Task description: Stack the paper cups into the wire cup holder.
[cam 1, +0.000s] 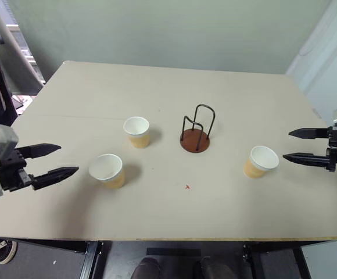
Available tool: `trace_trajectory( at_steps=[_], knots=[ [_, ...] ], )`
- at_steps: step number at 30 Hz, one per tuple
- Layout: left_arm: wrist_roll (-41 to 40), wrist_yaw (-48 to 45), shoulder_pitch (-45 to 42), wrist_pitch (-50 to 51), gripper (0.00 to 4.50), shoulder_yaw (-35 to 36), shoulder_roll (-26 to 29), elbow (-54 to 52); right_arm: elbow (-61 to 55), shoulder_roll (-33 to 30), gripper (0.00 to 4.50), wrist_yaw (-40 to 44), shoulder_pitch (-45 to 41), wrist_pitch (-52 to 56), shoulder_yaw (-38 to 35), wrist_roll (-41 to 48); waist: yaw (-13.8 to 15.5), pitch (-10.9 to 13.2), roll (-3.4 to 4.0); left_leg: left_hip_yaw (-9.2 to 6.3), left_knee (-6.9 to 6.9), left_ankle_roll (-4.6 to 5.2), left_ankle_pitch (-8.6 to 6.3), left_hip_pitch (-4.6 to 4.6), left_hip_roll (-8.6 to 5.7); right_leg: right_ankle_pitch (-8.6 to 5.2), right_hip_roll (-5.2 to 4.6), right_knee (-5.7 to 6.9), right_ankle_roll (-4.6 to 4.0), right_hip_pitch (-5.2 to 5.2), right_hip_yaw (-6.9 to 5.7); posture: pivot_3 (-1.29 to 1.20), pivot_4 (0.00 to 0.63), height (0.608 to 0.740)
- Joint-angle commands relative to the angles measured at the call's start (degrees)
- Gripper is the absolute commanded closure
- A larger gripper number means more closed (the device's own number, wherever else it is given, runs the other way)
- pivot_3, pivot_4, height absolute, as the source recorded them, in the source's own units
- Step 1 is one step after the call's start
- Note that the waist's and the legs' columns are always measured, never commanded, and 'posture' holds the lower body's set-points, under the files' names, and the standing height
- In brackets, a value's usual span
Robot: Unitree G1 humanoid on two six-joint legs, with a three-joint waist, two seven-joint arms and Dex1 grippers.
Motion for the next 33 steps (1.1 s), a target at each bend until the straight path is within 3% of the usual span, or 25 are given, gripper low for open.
trace_trajectory(
  at_steps=[1,22,33],
  knots=[
    [-0.1,-0.2,-0.6,-1.0,0.00,1.2,0.4,-0.2,0.8,-1.1,0.01,-0.3,-1.0,-0.9,-1.5,-0.2,0.0,0.0,0.00,0.00,0.00,0.00,0.00,0.00,0.00,0.00,0.00,0.00,0.00,0.00,0.00,0.00,0.150,0.740],
    [-0.9,1.1,-0.8,-0.5,0.00,1.3,-0.3,-2.5,1.1,1.0,0.01,0.5,-8.1,0.4,-0.2,1.6,-0.1,0.0,0.01,0.01,0.00,0.00,0.00,0.00,-0.01,0.00,-0.01,-0.01,0.00,-0.01,0.01,0.00,0.150,0.740],
    [-1.2,3.6,-5.7,-1.0,0.00,-3.2,-1.4,-2.9,-8.7,17.9,0.01,-15.1,-22.4,7.3,14.3,-5.5,-1.2,0.0,0.04,-0.06,0.01,-0.12,0.09,0.01,0.19,0.26,0.14,0.06,-0.17,-0.23,-0.04,0.00,0.150,0.740]
  ],
)
